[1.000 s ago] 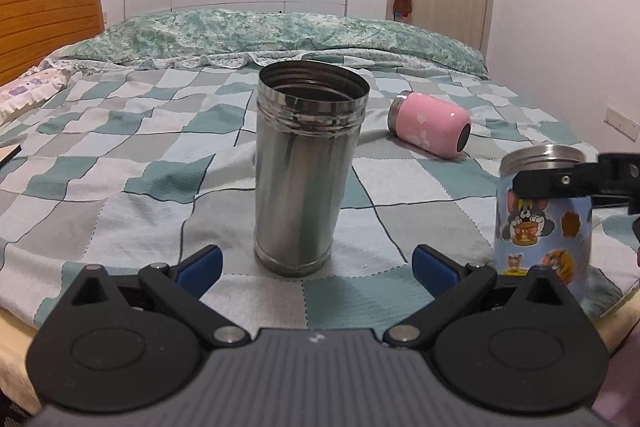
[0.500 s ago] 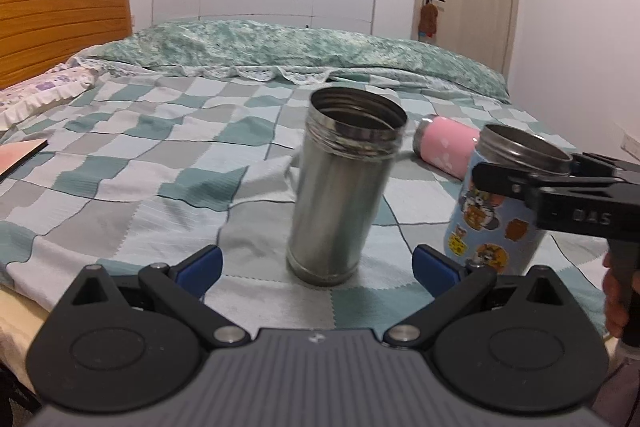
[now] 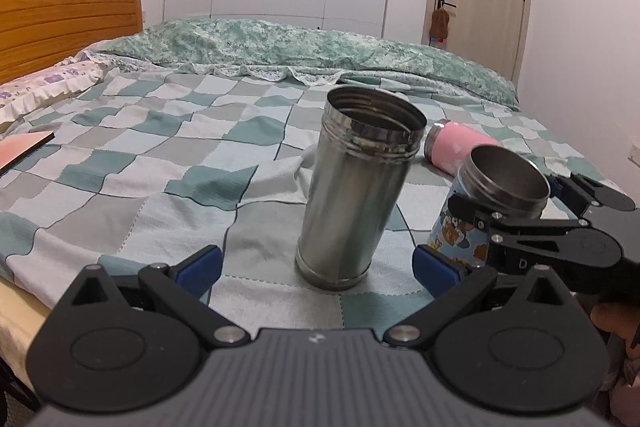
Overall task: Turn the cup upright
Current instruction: 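Grasp the light-blue cup with the right gripper and rotate it upright, then set the upright cup beside the silver tumbler and open the right gripper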
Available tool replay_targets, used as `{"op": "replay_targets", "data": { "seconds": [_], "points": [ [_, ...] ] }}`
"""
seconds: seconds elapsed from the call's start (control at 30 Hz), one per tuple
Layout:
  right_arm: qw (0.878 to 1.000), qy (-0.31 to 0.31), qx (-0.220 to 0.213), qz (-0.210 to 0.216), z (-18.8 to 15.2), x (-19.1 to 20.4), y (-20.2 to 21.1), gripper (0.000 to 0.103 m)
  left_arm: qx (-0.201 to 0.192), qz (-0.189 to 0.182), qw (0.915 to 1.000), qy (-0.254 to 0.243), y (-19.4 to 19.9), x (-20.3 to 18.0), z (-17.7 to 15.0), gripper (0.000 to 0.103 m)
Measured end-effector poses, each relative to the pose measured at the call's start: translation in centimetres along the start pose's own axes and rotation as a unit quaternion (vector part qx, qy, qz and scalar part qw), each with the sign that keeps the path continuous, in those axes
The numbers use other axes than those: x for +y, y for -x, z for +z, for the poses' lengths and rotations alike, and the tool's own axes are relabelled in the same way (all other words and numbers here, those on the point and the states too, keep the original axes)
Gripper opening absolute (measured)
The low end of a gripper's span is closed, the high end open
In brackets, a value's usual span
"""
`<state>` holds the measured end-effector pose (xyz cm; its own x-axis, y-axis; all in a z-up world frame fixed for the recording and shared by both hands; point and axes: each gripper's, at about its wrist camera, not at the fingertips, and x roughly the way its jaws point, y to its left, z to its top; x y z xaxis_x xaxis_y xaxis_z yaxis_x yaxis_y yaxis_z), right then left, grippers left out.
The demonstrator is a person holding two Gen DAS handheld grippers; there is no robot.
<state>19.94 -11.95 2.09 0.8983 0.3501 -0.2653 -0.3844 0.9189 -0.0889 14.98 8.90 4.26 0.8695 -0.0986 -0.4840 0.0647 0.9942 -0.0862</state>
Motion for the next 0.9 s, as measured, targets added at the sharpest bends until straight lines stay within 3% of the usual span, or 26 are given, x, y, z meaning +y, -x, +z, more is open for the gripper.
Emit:
{"op": "replay_targets", "data": {
  "seconds": [0.07, 0.1, 0.4, 0.7, 0.9],
  "points": [
    [1.000, -0.016, 0.002, 0.011, 0.4, -0.5, 0.5, 0.093, -0.007, -0.001, 1.0000, 0.001, 0.3, -0.1, 0.2, 0.103],
    [1.000, -0.026, -0.007, 0.010, 0.7, -0.7, 1.2, 0.103, -0.008, 0.001, 1.0000, 0.000, 0.5, -0.2, 0.3, 0.103],
    [0.998, -0.008, -0.070, -0.005, 2.0, -1.5, 11.3, 0.103, -0.054, -0.030, 0.9981, -0.003, 4.5, -2.0, 0.0, 0.103],
    [0.998, -0.018, -0.037, -0.055, -3.0, -3.6, 20.4, 0.103, -0.108, -0.046, 0.9929, -0.017, 8.3, -5.9, -4.5, 0.103],
    [0.994, -0.031, -0.016, -0.100, -7.2, -5.0, 23.5, 0.103, -0.149, -0.021, 0.9884, -0.021, 8.8, -8.0, -8.5, 0.103]
  ]
}}
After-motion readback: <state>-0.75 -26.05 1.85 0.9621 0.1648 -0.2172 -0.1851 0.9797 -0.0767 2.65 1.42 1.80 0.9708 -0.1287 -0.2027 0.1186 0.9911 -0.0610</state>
